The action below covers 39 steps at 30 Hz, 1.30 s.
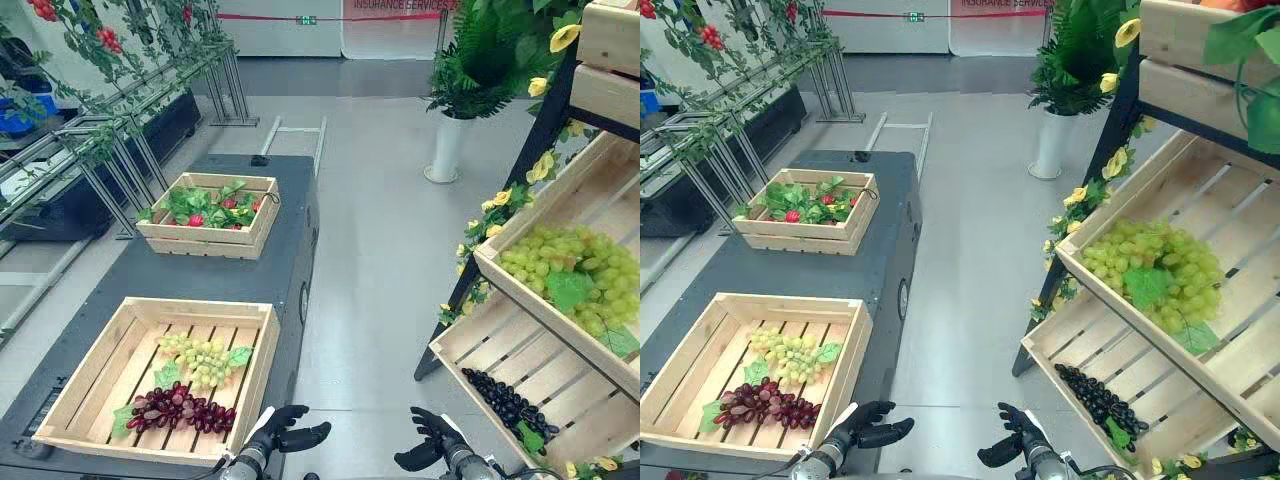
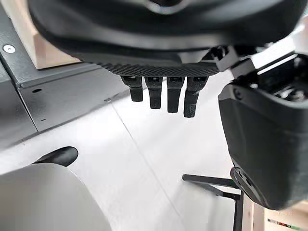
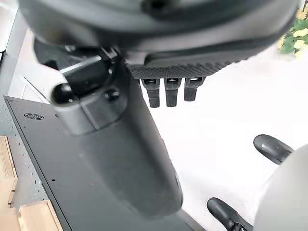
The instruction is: Pick up the fruits from the basket on one side to the basket on the other side
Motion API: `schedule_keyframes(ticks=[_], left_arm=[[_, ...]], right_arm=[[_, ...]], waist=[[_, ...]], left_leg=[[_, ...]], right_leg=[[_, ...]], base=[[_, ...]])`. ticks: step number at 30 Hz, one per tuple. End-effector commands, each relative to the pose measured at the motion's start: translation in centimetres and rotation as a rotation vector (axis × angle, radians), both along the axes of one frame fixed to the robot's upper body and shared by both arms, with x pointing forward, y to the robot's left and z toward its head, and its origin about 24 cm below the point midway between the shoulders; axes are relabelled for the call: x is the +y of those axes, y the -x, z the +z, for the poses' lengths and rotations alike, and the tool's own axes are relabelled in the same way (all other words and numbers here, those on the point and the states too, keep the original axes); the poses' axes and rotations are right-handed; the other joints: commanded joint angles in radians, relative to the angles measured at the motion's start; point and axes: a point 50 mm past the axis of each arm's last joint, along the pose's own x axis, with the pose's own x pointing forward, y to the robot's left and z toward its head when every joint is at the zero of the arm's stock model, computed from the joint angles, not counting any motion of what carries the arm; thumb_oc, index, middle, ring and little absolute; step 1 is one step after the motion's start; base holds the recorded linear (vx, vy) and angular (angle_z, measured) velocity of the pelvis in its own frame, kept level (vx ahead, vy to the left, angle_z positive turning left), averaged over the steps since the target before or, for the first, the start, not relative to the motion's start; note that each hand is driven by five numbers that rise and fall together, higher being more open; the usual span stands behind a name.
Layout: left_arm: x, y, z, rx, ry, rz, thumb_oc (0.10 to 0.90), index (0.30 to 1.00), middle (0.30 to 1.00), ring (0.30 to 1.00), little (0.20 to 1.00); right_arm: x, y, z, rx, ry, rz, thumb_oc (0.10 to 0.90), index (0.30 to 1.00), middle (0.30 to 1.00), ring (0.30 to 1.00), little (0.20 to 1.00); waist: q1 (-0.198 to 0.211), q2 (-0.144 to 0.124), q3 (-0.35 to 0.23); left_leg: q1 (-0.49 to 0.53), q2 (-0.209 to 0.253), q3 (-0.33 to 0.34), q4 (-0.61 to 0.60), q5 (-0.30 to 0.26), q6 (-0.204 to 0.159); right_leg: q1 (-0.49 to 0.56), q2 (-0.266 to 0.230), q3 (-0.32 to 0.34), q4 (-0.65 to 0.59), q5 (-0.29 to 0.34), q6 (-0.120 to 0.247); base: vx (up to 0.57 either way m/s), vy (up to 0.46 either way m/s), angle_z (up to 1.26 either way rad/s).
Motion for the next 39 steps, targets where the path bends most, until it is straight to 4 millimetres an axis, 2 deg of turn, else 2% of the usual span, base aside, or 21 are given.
schedule_keyframes(ticks=[1,4,15,28,30,35,39], left_arm=[[-2.8,-3.1,1.1,-0.114,0.057,-0.133,0.8,0.9,0.9,0.9,0.9],[-2.8,-3.8,1.5,-0.143,0.083,-0.11,0.8,0.9,0.9,0.9,0.9],[-2.8,-3.5,1.3,-0.13,0.067,-0.105,0.8,0.9,0.9,0.9,0.9],[-3.2,-4.1,1.8,-0.199,0.064,-0.137,0.8,0.9,0.9,0.9,0.9],[-3.3,-4.9,2.7,-0.294,0.078,-0.127,0.8,0.9,0.9,0.9,0.9],[-3.1,-8.6,6.8,-0.627,0.099,-0.096,0.8,0.9,0.9,0.9,0.9],[-2.4,-10.2,9.6,-0.838,0.055,-0.086,0.8,0.9,0.9,0.9,0.9]], right_arm=[[0.5,-3.9,1.5,-0.139,-0.039,-0.038,0.8,0.9,0.9,0.9,0.9],[0.5,-4.1,1.5,-0.144,-0.039,-0.035,0.8,0.9,0.9,0.9,0.9],[0.3,-4.6,1.8,-0.181,0.006,-0.029,0.8,0.9,0.9,0.9,0.9],[0.8,-4.7,1.9,-0.169,-0.044,-0.004,0.8,0.9,0.9,0.9,0.9],[0.8,-4.7,1.9,-0.17,-0.046,-0.003,0.8,0.9,0.9,0.9,0.9],[0.5,-5.3,2.3,-0.185,-0.038,0.005,0.8,0.9,0.9,0.9,0.9],[0.0,-5.5,2.5,-0.2,-0.038,-0.015,0.8,0.9,0.9,0.9,0.9]], waist=[[0.013,-0.014,0.034],[0.008,-0.011,0.035],[0.003,-0.005,0.046],[0.01,-0.014,0.053],[0.011,-0.014,0.055],[0.021,-0.01,0.077],[0.031,-0.008,0.089]], left_leg=[[0.058,-0.096,0.038,0.01,-0.148,0.056],[0.06,-0.095,0.042,0.01,-0.149,0.057],[0.059,-0.095,0.044,0.01,-0.148,0.059],[0.061,-0.096,0.043,0.01,-0.15,0.06],[0.06,-0.096,0.043,0.01,-0.148,0.059],[0.047,-0.096,0.039,0.01,-0.139,0.061],[0.039,-0.097,0.029,0.01,-0.134,0.061]], right_leg=[[0.015,0.001,-0.001,0.015,-0.031,-0.008],[0.013,0.002,0.005,0.019,-0.034,-0.007],[0.006,0.002,0.01,0.026,-0.033,-0.009],[0.011,0.002,0.009,0.018,-0.029,-0.009],[0.009,0.001,0.01,0.021,-0.03,-0.008],[-0.006,0.001,0.009,0.033,-0.032,-0.013],[-0.011,0.0,0.002,0.038,-0.034,-0.018]], base=[[-0.04,0.103,0.71],[0.0,0.0,0.0],[0.0,0.0,0.0],[0.0,0.0,0.0],[0.0,0.0,0.0],[-0.04,0.008,0.01],[-0.01,0.004,0.0]])
